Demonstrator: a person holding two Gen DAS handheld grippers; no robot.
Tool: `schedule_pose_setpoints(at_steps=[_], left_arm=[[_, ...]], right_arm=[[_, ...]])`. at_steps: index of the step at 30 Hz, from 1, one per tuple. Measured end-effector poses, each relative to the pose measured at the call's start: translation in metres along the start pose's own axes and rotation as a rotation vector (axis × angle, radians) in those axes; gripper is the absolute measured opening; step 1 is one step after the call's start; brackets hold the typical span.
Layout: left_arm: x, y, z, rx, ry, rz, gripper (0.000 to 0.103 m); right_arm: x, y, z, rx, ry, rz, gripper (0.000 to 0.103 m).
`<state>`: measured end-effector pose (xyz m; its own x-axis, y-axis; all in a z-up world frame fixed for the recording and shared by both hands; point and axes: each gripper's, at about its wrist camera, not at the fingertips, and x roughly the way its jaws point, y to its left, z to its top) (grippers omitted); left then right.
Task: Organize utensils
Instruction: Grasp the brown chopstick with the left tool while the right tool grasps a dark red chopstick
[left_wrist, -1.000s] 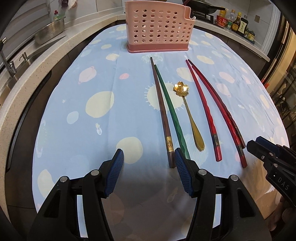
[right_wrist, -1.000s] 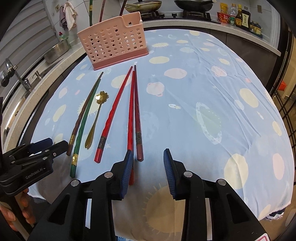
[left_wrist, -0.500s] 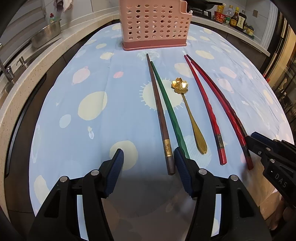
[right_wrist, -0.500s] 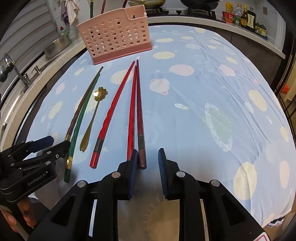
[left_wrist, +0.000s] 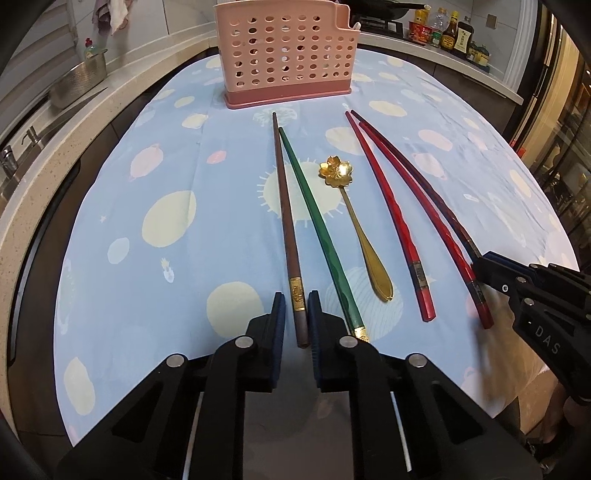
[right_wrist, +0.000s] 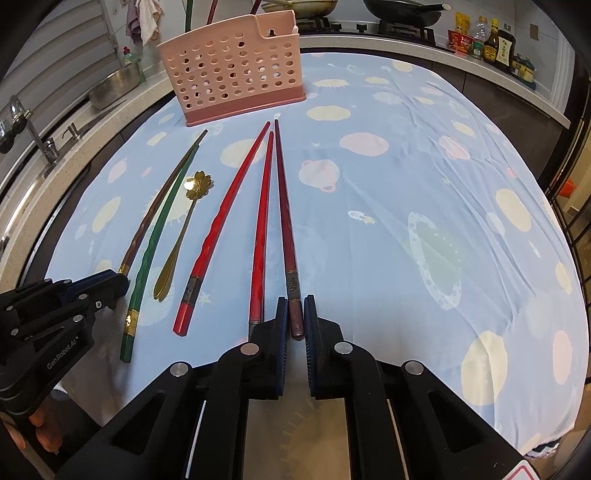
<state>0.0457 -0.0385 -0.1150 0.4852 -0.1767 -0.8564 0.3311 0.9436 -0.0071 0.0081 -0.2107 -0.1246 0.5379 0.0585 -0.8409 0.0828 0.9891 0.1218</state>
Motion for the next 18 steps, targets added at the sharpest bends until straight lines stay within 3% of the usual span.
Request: schedule_pose_setpoints(at_steps=[7, 18], left_arm=[[-0.006, 0.013, -0.001, -0.061, 0.016, -0.053, 0.008], [-0.033, 0.018, 0.004, -0.085, -0.023, -0.072, 0.007]], right_arm=[[-0.005, -0.001, -0.004, 0.009, 0.001, 0.013, 0.007], [-0.031, 0.000, -0.003, 0.028, -0.041, 0.036, 0.007]])
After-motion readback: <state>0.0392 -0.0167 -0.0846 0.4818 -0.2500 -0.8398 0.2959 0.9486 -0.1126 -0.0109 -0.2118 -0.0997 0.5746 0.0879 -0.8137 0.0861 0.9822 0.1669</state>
